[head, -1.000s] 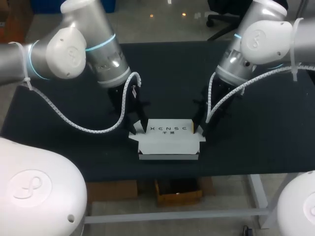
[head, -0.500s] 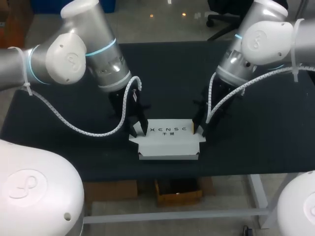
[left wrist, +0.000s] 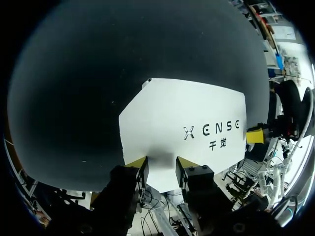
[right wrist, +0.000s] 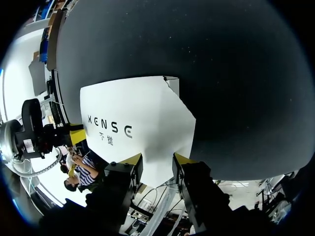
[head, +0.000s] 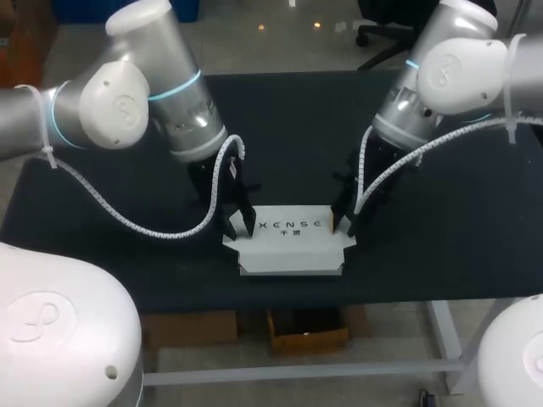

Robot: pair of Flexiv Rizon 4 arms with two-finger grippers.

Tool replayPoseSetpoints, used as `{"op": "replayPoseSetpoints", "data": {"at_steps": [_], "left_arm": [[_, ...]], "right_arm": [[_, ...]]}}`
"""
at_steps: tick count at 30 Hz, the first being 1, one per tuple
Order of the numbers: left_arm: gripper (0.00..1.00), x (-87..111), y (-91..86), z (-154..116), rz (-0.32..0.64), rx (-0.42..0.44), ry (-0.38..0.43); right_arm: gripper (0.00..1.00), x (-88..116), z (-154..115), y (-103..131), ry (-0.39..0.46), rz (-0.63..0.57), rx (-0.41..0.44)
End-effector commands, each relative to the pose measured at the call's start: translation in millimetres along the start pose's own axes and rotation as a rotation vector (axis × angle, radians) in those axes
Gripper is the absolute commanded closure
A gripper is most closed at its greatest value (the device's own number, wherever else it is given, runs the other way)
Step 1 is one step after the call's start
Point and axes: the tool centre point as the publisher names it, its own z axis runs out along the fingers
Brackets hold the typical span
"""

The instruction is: Assemble the packaging by folding the flat box into shape, placing the metal phone stand inside, and closing the box properly

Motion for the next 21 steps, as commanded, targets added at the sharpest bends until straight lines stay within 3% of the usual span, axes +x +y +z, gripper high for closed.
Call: {"op": "replayPoseSetpoints", "data": {"at_steps": [1,21], "left_arm": [[0.63,0.2,3.0,2.6,0.001,0.012,-0.002],[0.62,-0.1,6.8,7.5,-0.002,0.067,0.002]], "right_arm": [[0.64,-0.3,0.2,-2.5,0.005,-0.002,-0.010],[0.64,-1.3,6.4,-4.2,0.027,0.007,-0.064]]}}
